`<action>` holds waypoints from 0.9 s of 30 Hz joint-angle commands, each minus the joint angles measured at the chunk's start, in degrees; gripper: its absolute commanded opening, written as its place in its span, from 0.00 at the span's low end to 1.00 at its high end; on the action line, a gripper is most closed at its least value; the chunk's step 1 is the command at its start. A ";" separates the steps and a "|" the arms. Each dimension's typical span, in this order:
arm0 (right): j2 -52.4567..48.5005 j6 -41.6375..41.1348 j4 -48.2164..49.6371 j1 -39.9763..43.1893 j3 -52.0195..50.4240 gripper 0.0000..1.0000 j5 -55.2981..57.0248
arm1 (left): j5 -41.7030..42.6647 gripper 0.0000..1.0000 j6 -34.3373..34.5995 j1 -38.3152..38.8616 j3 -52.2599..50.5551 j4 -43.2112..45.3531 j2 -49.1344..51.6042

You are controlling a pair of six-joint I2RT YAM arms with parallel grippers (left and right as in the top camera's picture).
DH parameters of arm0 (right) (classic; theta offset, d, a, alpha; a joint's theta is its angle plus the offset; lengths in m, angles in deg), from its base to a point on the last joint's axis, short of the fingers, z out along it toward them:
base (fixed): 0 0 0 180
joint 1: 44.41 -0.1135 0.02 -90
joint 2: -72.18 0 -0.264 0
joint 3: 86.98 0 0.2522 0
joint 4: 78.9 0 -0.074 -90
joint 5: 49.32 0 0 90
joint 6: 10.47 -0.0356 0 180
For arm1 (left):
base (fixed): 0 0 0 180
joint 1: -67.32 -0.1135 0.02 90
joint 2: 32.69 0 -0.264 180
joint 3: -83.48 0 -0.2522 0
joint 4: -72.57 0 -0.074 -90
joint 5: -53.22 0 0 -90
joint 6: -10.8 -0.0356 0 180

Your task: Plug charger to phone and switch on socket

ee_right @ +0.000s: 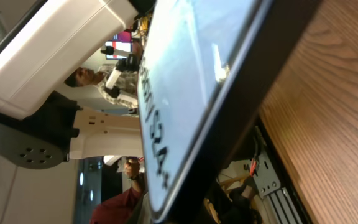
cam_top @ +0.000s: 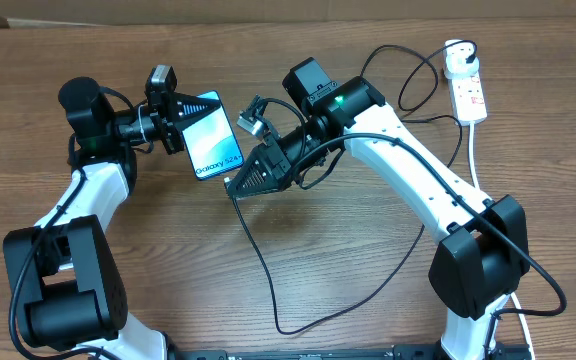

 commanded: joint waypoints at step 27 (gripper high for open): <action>-0.50 1.81 1.22 -0.50 -0.24 0.04 -1.20 | 2.40 0.04 -1.90 -0.42 1.49 0.37 -0.13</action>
